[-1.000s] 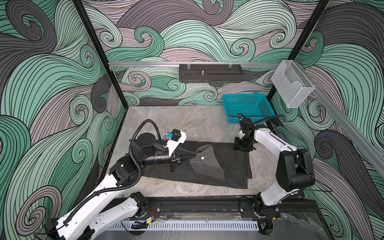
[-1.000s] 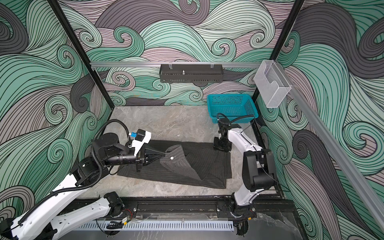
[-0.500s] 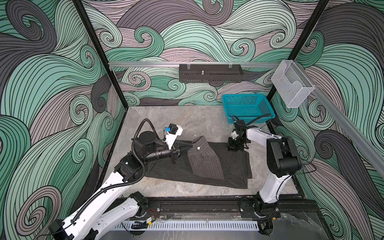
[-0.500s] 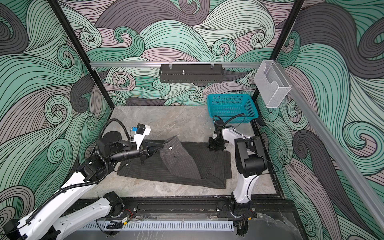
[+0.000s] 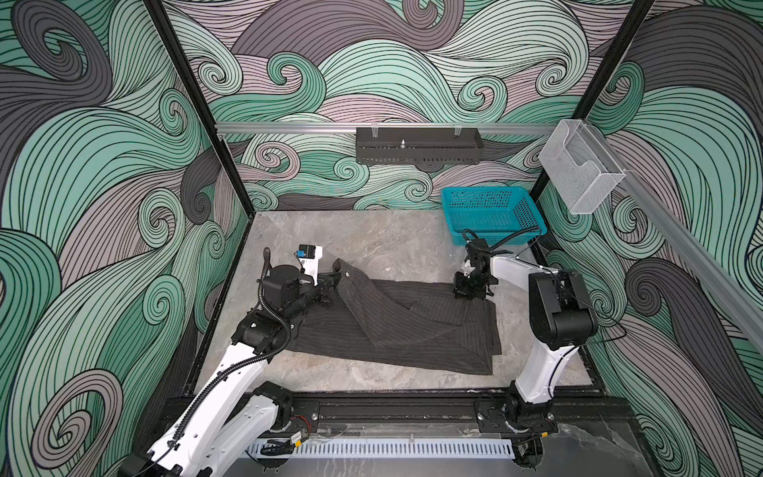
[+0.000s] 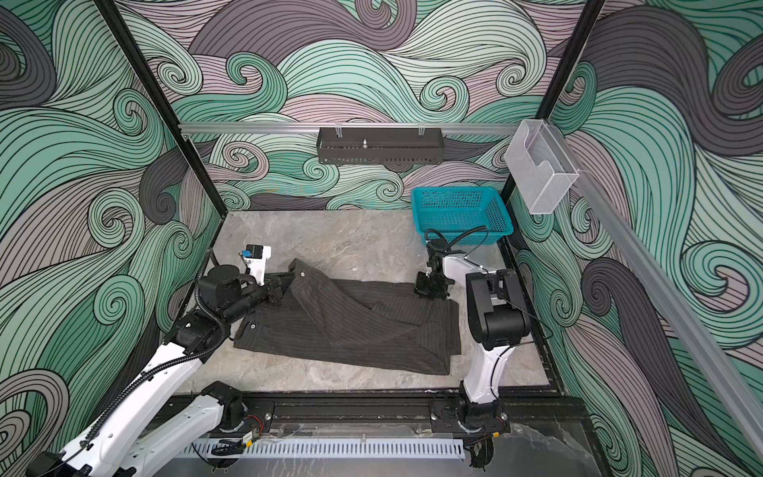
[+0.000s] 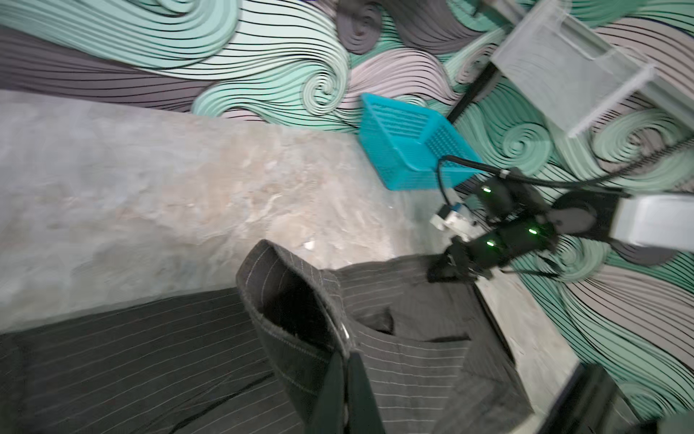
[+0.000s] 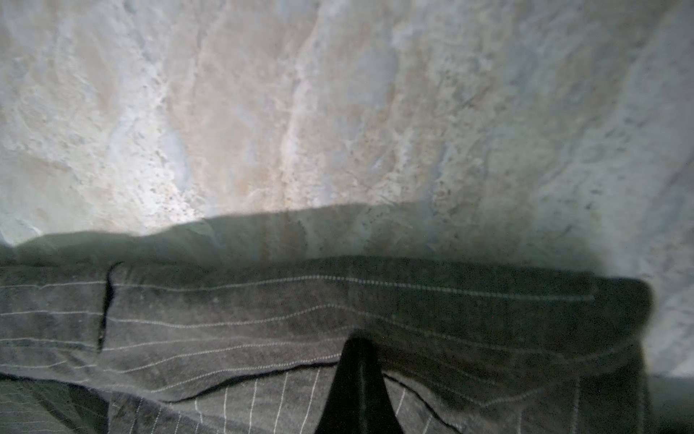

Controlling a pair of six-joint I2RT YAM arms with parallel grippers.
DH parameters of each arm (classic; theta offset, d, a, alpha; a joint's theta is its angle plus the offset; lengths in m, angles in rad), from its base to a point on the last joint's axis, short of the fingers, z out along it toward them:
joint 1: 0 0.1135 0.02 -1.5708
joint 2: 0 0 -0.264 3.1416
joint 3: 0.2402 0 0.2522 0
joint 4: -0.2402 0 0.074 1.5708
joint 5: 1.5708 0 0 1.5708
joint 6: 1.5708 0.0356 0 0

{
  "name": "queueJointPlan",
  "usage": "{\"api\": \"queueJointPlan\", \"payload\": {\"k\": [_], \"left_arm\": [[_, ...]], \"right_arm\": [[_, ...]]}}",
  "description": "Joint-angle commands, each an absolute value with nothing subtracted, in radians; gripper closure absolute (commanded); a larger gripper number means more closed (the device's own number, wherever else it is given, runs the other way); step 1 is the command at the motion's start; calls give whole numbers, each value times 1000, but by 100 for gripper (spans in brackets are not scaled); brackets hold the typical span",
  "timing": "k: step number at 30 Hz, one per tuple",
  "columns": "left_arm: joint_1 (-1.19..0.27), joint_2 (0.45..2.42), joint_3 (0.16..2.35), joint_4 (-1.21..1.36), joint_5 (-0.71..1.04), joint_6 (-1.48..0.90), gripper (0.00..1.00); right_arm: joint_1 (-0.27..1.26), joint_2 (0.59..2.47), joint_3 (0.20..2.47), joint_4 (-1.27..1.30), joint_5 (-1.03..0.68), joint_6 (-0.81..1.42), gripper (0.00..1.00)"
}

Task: Fold and stack the long sleeve shirts

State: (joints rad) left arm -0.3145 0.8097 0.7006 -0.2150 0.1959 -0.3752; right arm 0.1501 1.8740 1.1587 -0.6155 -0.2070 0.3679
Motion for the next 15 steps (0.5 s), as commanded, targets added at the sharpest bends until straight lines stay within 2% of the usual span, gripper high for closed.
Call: {"api": "queueJointPlan", "payload": {"k": [1,12,13,15], "left_arm": [[-268,788,677,-226,15,-427,100],[-211,744,630,-217,-269,-450,100],[-209,751,618,-201,-297,-449,100],[-197,776,599,-163,-310,-452,100]], "right_arm": [[143,1881,1143,-681,-99,376,96],[144,1886,1173,-724,-86,375,94],[144,1885,1176,-728,-88,376,92],[144,1875,1181,-731,-100,379,82]]}}
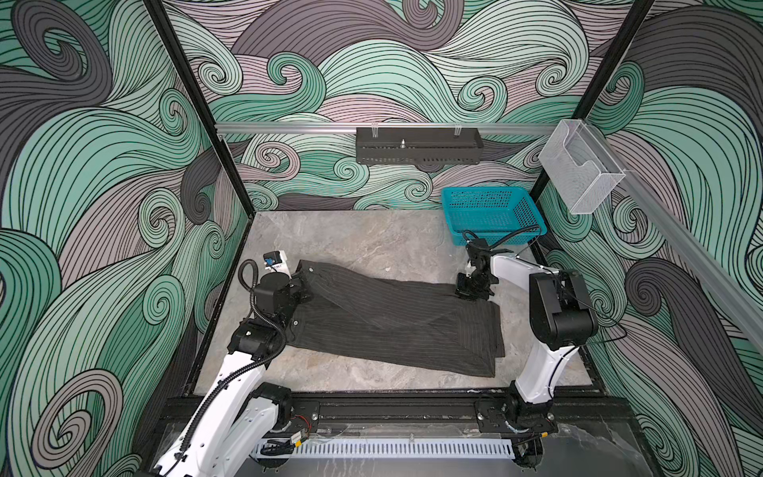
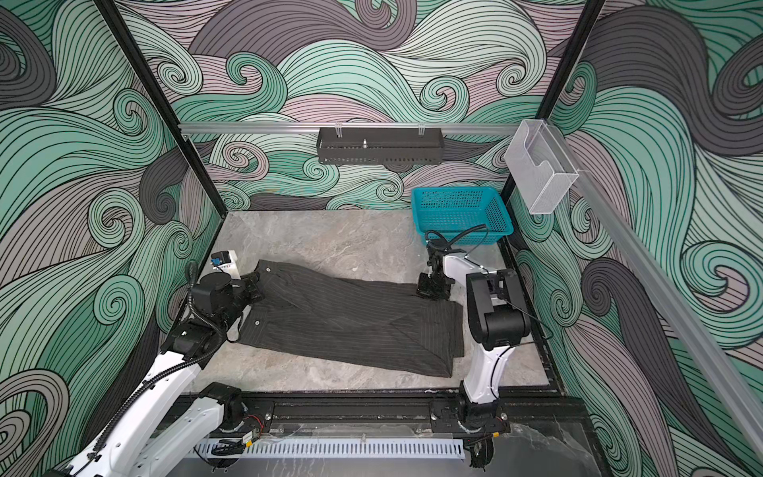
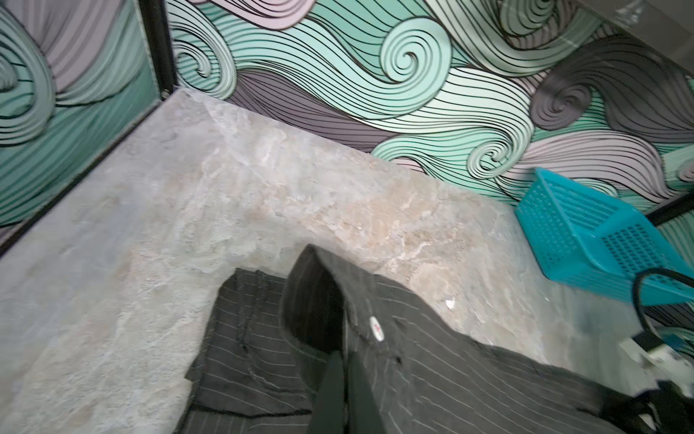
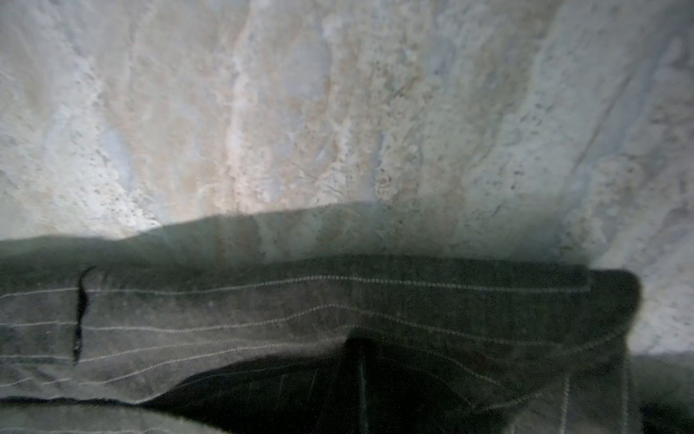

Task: Fold and stack the long sleeve shirts

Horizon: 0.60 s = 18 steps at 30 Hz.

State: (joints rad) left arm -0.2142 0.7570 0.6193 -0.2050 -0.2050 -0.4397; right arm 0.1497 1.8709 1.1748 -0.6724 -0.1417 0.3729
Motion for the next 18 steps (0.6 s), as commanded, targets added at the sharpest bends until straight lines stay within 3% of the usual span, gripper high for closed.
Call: {"api": "queueJointPlan", "payload": {"k": [1,3,6,18], "left_arm": [[-192,792,593,-148,-306,-466,100],[-192,815,579,-114,-303,-483,100],[-191,845,559,-62,-305,-485,100],[-184,922,536,-70,-388,-494,100]], "right_arm": [[144,1868,1185,-735,-108,380,77],[144,1847,1197,-740,-126,377,71],[144,1818,1218,-755,-125,371,71],[139,1954,1271,-760,-84,364,92]]}}
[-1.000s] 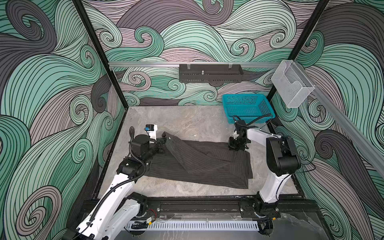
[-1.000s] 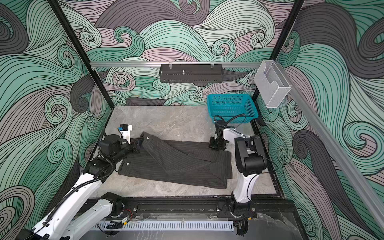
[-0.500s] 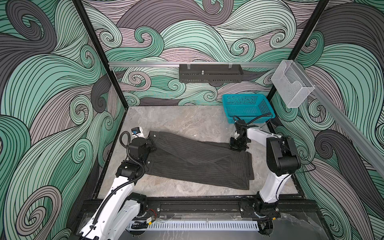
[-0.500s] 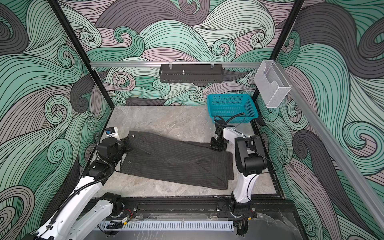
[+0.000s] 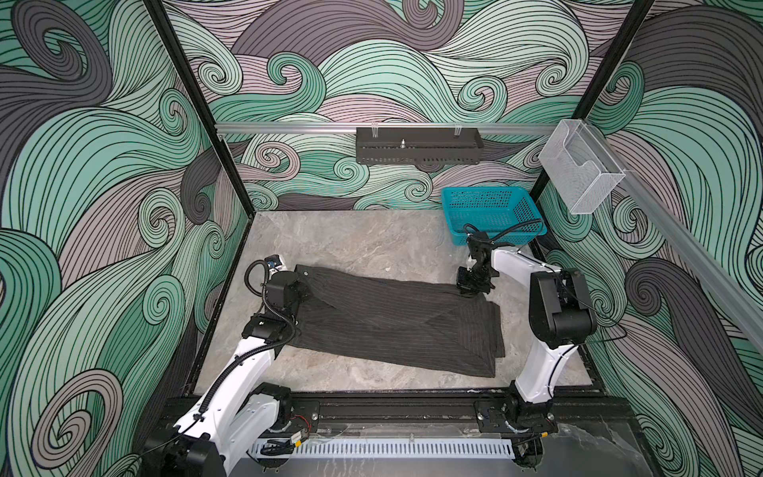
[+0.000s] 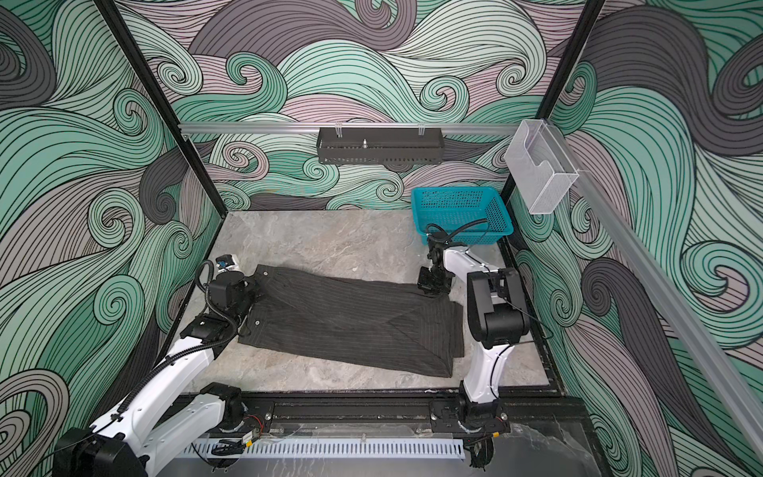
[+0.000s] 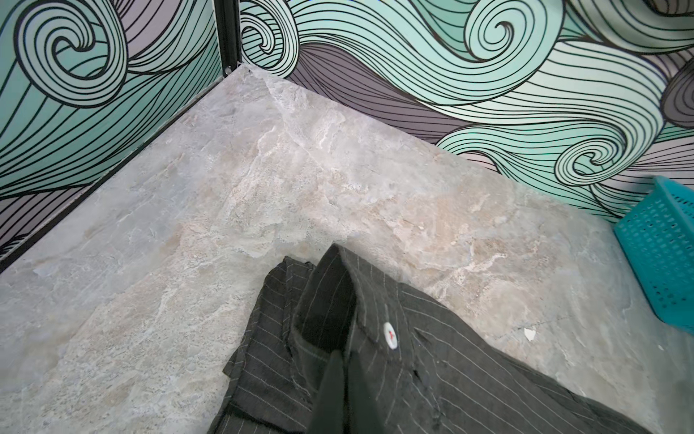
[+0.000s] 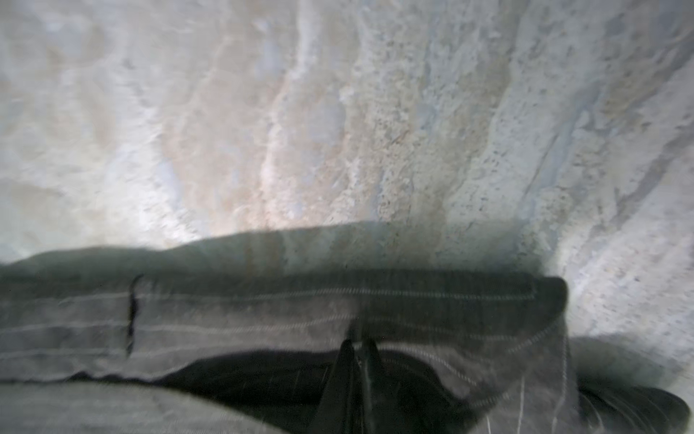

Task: Fold and stack the long sleeve shirts

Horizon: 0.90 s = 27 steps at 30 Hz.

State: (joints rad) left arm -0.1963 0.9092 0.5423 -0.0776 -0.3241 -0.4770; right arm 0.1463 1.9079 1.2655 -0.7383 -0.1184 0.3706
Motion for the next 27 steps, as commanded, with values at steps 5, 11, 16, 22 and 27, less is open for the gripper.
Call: {"api": "queueJointPlan", "payload": {"k": [5,11,16,22,27], "left_arm": [[-181,976,532,-105,-450,-525,100],[-179,1072,540,-92,-470,-540,100],[-178,1104,567,-127,-445,-545,96],[-178,973,653,-258,-435,-503,59],[-179,901,732,-312,-320,-407,46]], "right_arm": [[140,1967,1257,-748,-74,365,94],[140,1955,1258,-754,-77,365,94],[143,1906,1268,-774,-97,363,92],[171,1742,1293,-836,-81,368,70],[203,1613,1251,-886,-93,391,63]]}}
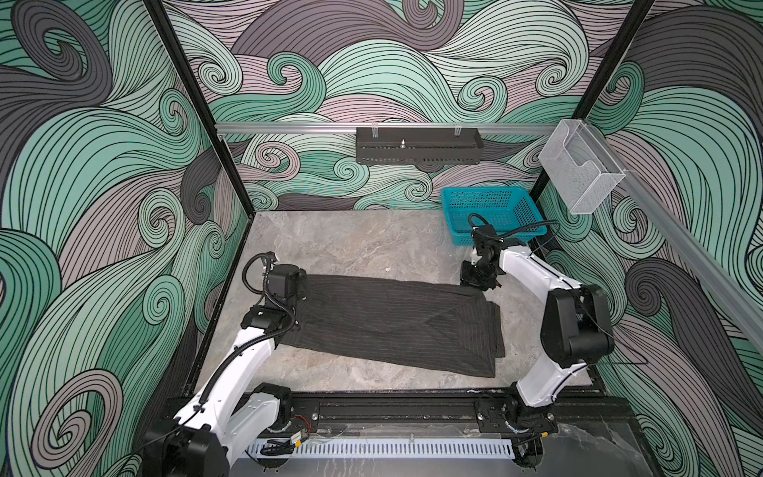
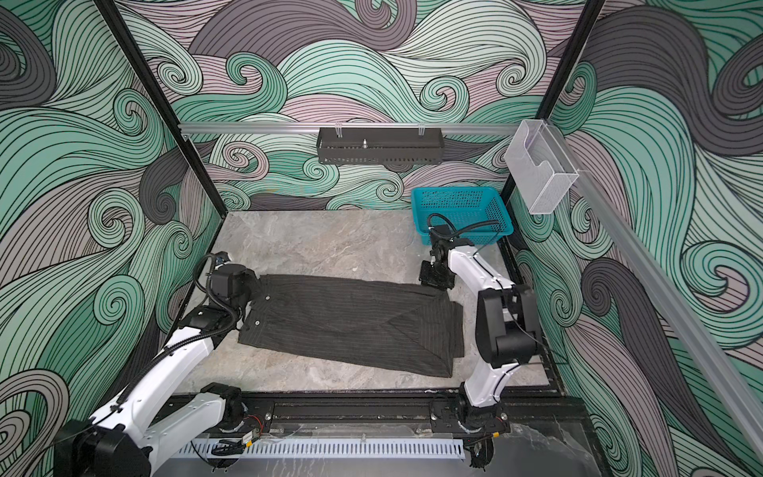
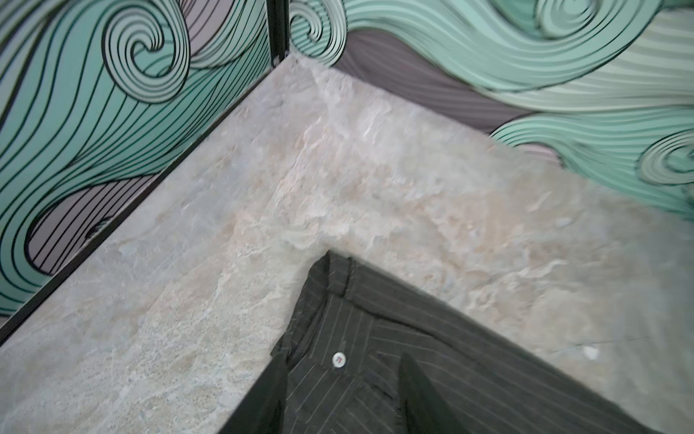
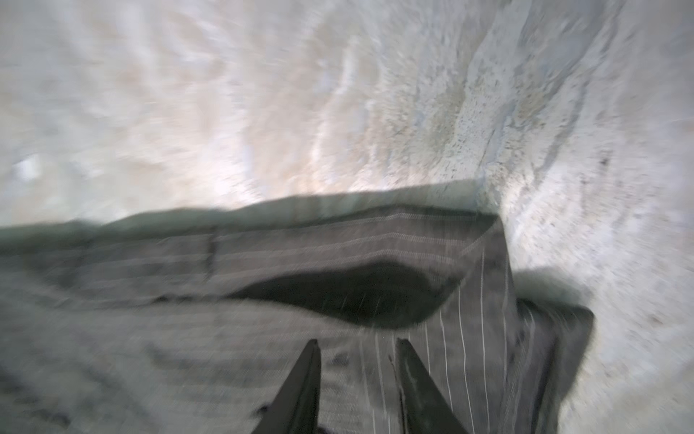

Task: Fold and stack the long sleeve shirts

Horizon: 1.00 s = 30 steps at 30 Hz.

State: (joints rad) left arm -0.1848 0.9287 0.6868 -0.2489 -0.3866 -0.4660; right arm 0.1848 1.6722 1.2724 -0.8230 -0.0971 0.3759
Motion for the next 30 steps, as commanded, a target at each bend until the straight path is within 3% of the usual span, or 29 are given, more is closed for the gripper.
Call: {"api": "queueJointPlan", "payload": {"k": [1,5,8,13,22,30], "left_arm": [[-179,906,728,-295,-269,-404,42],[-185,1034,742,-290,-19,-440,43],[-200,1241,813,-358,149,-485,48],[-207,1561,931,-528,289,-593,60],[-186,1570,686,-492,283,-718,60],[-166,1345,425,-421,346,-879,60]], "right_arm": [[212,1588,1221,-882,-105,405,63],[244,1527,1065,-823,-194,489,64],[281,1493,925,-724,-262,574,67],[329,1538,831,-693,-229,637,68],[334,1723,973,-709,-126,551,71],[350,2038,1357,-825,-152,408,73]]}}
